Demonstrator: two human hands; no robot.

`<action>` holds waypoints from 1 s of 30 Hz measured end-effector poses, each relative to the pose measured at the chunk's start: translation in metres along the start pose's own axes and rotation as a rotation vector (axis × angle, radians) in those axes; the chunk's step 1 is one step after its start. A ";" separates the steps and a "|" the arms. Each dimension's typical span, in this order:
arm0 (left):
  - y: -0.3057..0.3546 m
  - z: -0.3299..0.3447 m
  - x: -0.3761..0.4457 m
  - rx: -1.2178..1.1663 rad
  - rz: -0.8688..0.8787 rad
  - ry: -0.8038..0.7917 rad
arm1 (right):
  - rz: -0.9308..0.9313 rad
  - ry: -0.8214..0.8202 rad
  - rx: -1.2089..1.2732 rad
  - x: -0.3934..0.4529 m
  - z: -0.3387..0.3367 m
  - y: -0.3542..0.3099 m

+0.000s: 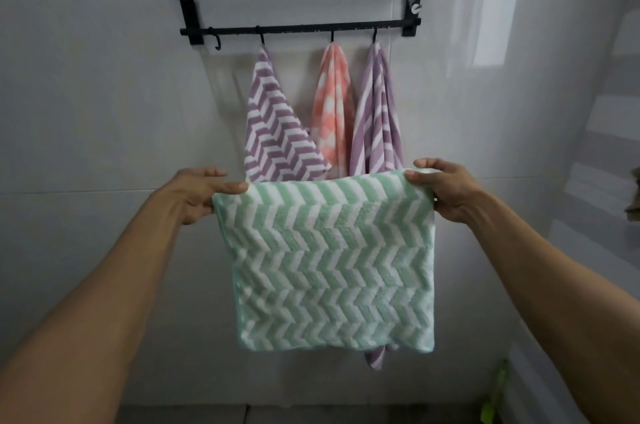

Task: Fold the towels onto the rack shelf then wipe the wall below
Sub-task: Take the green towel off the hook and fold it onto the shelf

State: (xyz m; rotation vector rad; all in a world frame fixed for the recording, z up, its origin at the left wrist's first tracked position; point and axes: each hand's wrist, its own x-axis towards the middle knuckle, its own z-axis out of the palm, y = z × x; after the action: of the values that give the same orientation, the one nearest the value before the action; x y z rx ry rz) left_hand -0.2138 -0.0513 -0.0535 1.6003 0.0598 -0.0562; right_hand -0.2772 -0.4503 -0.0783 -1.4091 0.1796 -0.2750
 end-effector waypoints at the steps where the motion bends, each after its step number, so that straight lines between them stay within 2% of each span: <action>1: 0.002 0.000 -0.001 0.051 -0.002 -0.039 | 0.009 -0.039 -0.022 -0.001 -0.001 -0.003; 5: 0.005 0.001 -0.001 0.261 0.031 -0.052 | 0.064 -0.181 -0.169 -0.001 -0.006 -0.013; 13: 0.003 0.001 0.005 0.595 0.122 0.057 | 0.089 -0.151 -0.445 -0.001 -0.007 -0.009; 18: 0.007 -0.008 0.006 0.754 0.185 0.032 | 0.104 -0.151 -0.670 0.000 -0.008 -0.003; 21: 0.008 -0.016 -0.002 0.628 0.153 -0.034 | 0.145 -0.187 -0.710 -0.006 -0.012 -0.010; 23: 0.010 -0.023 -0.004 0.398 0.154 -0.067 | 0.122 -0.198 -0.553 -0.005 -0.014 -0.016; 26: 0.006 -0.020 -0.004 -0.016 0.177 -0.030 | 0.016 -0.122 -0.253 -0.004 -0.011 -0.016; 30: -0.010 -0.007 -0.007 -0.097 0.142 0.070 | -0.003 -0.026 -0.173 -0.004 -0.002 -0.006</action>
State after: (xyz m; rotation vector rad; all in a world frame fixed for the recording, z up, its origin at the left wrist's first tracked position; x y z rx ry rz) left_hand -0.2211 -0.0435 -0.0624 1.5053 0.0033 0.1113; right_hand -0.2823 -0.4517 -0.0727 -1.5840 0.1828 -0.2482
